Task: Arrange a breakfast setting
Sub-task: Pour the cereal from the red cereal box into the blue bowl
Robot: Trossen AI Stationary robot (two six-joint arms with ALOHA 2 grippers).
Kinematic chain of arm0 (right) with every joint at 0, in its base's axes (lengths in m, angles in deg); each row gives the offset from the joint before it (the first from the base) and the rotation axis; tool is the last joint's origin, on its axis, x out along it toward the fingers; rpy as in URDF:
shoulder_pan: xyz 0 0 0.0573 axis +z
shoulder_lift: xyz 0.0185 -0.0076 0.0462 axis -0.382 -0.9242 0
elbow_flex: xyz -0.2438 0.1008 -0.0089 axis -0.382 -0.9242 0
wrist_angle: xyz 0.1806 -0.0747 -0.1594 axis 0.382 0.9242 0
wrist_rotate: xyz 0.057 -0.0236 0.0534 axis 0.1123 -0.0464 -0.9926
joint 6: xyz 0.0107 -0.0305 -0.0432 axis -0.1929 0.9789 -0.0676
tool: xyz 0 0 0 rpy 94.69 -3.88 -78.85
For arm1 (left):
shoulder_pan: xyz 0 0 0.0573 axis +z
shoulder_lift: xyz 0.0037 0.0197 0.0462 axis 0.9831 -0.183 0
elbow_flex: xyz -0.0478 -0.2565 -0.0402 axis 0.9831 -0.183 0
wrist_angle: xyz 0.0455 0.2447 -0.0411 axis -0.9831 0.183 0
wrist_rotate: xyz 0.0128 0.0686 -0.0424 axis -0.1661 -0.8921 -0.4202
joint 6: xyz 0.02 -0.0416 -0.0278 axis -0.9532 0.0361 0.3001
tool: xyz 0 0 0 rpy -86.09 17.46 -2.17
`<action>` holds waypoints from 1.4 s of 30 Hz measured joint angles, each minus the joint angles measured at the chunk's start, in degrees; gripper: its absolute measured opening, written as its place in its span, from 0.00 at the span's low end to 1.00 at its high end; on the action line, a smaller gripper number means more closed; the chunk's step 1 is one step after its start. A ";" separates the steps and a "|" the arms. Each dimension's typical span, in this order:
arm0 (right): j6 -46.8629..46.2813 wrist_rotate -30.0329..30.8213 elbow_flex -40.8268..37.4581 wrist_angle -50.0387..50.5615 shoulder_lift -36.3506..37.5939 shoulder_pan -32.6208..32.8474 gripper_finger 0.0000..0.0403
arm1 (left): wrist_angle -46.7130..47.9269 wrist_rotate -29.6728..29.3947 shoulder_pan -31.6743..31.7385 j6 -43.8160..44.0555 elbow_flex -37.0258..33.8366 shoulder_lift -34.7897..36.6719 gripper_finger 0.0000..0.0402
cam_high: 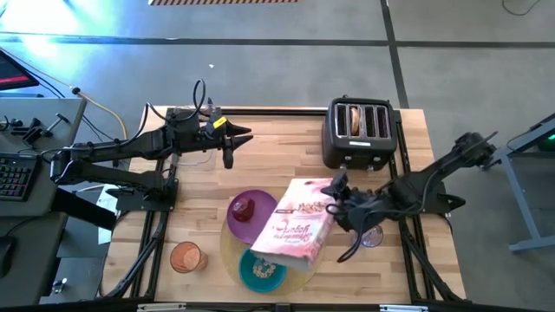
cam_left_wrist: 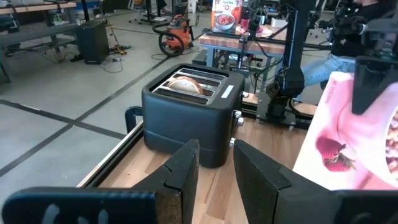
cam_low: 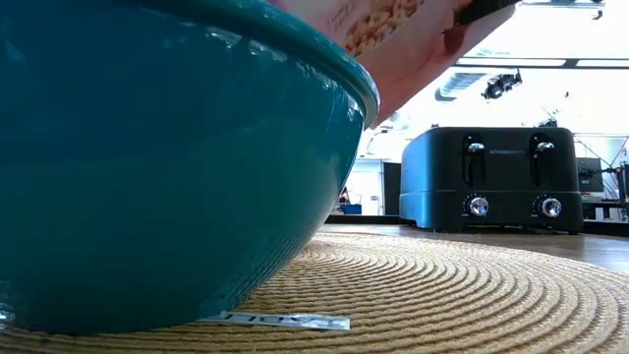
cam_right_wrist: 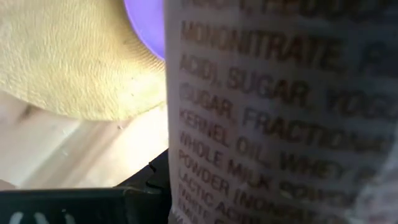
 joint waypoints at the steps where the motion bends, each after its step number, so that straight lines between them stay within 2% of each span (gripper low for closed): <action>1: 1.51 0.47 0.00 -0.02 -0.60 0.10 0.37 | 0.02 0.00 0.00 0.00 0.00 0.00 0.22; 5: 7.65 3.07 0.00 -1.41 -3.06 0.15 0.37 | 0.02 0.02 -0.02 -0.01 0.00 0.00 0.22; 13: 19.90 13.72 0.02 -6.52 -5.97 1.91 0.37 | 1.14 0.02 -0.02 -0.02 0.00 0.00 0.22; 23: 27.65 16.44 0.02 -11.04 -6.00 4.54 0.37 | 2.99 0.02 -0.02 0.00 0.00 -0.02 0.22; 42: 44.45 20.13 0.02 -17.27 -6.00 4.55 0.37 | 2.98 0.02 -0.02 0.04 0.00 -0.02 0.22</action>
